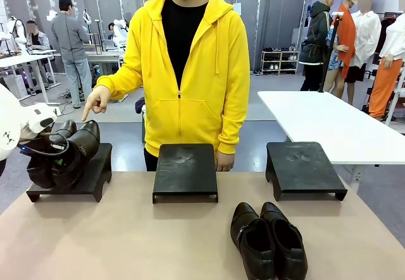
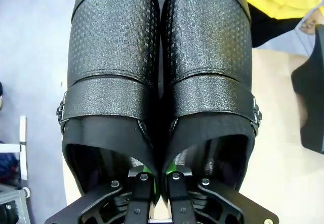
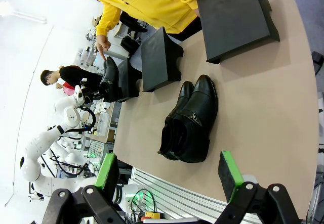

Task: Place the shoes on the stand as instructed by the person.
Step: Pick up one pair of Shoes and place it on the Shoes Stand indicated by the person.

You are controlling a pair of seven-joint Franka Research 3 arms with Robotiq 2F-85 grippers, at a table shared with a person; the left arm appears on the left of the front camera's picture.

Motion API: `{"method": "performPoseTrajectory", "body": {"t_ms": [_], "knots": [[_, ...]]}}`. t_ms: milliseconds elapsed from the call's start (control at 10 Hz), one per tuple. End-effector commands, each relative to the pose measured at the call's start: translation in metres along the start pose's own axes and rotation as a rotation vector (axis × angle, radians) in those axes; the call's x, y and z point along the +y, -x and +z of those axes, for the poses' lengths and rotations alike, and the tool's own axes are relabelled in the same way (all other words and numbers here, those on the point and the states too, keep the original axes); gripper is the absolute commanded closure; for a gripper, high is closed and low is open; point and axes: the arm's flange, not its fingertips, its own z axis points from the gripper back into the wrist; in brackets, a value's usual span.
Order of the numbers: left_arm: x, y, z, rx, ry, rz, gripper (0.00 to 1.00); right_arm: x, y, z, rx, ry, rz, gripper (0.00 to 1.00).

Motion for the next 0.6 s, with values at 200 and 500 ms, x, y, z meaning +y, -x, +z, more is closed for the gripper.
{"method": "performPoseTrajectory", "body": {"t_ms": [200,500], "knots": [[0.0102,-0.0123,-0.0098,-0.043,0.024,-0.024,0.93,0.0003,-0.002,0.0003,0.005,-0.011,0.004,0.0],[0.009,-0.0123,-0.0123,-0.033,0.009,-0.013,0.6,0.0003,-0.002,0.0003,0.005,-0.011,0.004,0.0]]}}
